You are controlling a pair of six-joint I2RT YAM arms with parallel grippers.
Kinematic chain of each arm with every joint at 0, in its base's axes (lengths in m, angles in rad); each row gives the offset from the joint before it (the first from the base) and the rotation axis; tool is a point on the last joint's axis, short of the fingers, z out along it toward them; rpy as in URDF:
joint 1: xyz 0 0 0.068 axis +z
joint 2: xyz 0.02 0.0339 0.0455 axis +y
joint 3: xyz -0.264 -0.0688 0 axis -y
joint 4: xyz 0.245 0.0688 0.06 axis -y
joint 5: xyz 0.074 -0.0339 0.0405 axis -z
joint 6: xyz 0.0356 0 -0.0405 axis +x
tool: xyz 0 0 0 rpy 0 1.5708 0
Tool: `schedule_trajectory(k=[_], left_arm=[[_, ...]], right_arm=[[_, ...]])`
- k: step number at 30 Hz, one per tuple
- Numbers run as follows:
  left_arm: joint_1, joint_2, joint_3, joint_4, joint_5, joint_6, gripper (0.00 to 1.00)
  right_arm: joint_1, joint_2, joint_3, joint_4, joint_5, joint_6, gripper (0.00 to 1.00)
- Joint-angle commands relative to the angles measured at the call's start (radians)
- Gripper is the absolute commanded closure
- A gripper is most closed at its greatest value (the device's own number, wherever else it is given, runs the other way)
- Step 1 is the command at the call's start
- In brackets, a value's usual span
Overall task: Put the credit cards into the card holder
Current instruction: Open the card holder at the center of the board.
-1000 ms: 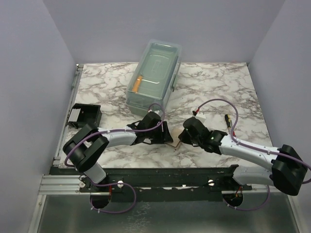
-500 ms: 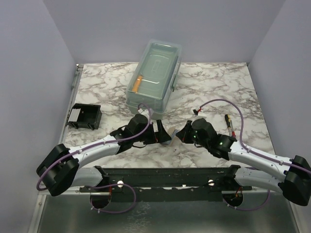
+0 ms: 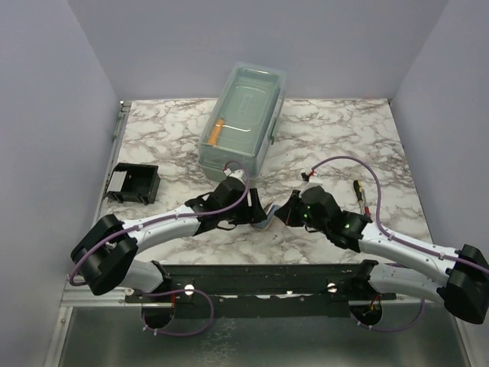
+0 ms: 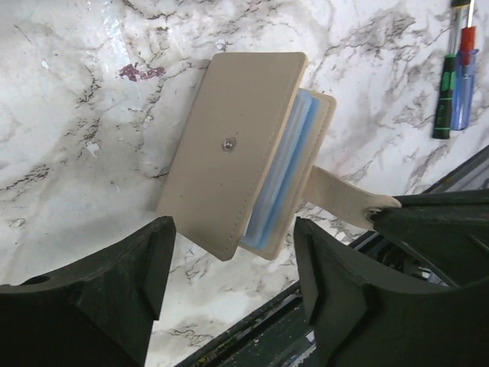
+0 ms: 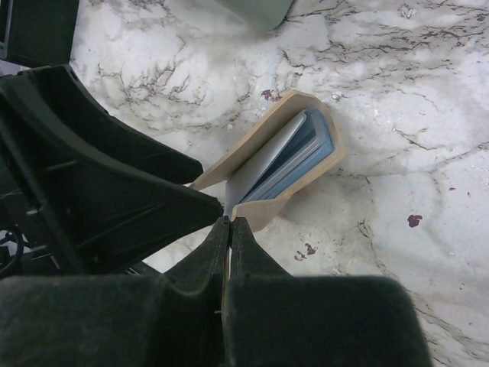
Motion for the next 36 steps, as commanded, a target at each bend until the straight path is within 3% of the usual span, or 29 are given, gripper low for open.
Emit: schedule_trajectory(k=[1,3,6,10,11,13,15,19,26,29,36], left_arm=[[-0.005,0.055,0.044,-0.046,-0.058,0.041,0.37],[-0.004,0.071,0.052,-0.067,-0.094,0.041,0.46],[-0.005,0.078,0.048,-0.079,-0.121,0.040,0.78],[-0.004,0.047,0.009,-0.045,-0.113,0.010,1.00],[-0.005,0.041,-0.007,-0.022,-0.097,0.000,1.00],[-0.007,0.028,-0.041,0.036,-0.045,-0.033,1.00],[-0.007,0.015,-0.081,0.103,-0.010,-0.080,1.00],[-0.006,-0.007,-0.137,0.164,-0.008,-0.146,1.00],[-0.007,-0.033,-0.194,0.175,-0.023,-0.214,1.00],[-0.006,-0.037,-0.214,0.203,-0.022,-0.246,1.00],[-0.006,-0.039,-0.225,0.222,-0.017,-0.277,1.00]], right_arm=[[-0.001,-0.024,-0.019,-0.006,-0.018,-0.011,1.00],[-0.001,-0.032,-0.018,-0.030,-0.016,-0.008,1.00],[-0.001,-0.038,-0.009,-0.139,0.056,0.045,1.00],[-0.001,0.029,0.076,-0.547,0.296,0.352,0.97],[-0.001,0.068,0.109,-0.645,0.328,0.421,0.92],[-0.001,0.151,0.164,-0.773,0.356,0.501,0.71],[-0.001,0.184,0.188,-0.823,0.369,0.521,0.60],[-0.001,0.139,0.193,-0.653,0.324,0.328,0.52],[-0.008,0.057,0.234,-0.376,0.086,0.025,0.29],[-0.070,0.119,0.223,-0.313,-0.055,0.023,0.27],[-0.109,0.229,0.137,-0.150,-0.195,0.083,0.24]])
